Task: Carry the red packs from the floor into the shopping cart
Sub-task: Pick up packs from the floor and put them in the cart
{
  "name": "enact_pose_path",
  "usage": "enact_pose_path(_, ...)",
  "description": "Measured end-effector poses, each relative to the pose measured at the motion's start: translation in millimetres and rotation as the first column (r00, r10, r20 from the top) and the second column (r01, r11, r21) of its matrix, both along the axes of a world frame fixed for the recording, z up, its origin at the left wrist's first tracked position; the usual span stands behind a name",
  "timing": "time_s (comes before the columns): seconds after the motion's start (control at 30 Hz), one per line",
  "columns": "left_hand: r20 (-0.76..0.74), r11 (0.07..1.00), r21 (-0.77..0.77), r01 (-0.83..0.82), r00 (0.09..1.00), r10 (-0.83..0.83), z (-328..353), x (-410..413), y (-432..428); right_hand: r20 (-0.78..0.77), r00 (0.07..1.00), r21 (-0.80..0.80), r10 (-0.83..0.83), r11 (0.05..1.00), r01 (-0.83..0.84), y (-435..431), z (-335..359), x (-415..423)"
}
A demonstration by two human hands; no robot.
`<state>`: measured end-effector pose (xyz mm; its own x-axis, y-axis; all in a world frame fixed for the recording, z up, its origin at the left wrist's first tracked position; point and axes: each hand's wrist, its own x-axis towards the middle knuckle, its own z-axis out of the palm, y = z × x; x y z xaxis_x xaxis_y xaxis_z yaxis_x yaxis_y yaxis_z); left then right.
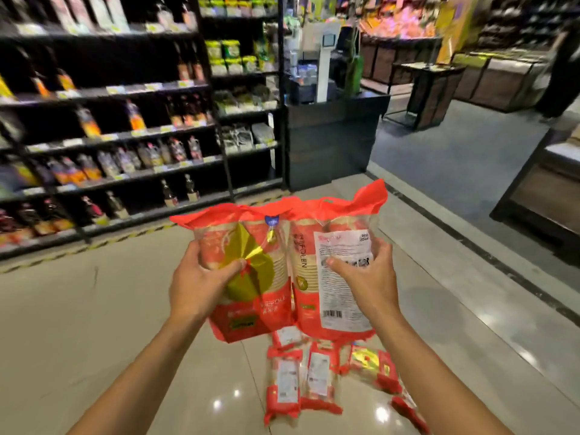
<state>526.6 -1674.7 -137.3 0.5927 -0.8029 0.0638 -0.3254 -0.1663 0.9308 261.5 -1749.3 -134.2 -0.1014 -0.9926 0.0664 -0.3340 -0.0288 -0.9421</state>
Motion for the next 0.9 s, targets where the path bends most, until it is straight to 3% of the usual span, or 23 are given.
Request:
enact_pose_path(0.2,0.066,0.977,-0.146,-0.153,0.984,0.164,108,67,91,0.078,0.984,-0.116,0.158,0.982,-0.148,53,99,85)
enact_pose_path(0.53,0.09,0.886,-0.227,-0.405,0.897,0.433,164,137,198,0.105,0.881,-0.205,0.461,0.877,-0.435,87,153,203)
enact_pose_path(0.7,0.079,0.787,-0.238,-0.57,0.796,0.601,173,160,231,0.126,0.772,-0.222,0.623,0.776,-0.59,86,161,267)
enact_pose_path(0.9,0.108,0.605,-0.241,-0.759,0.598,0.794,191,162,266,0.172,0.583,-0.234,0.794,0.608,-0.759,91,168,334)
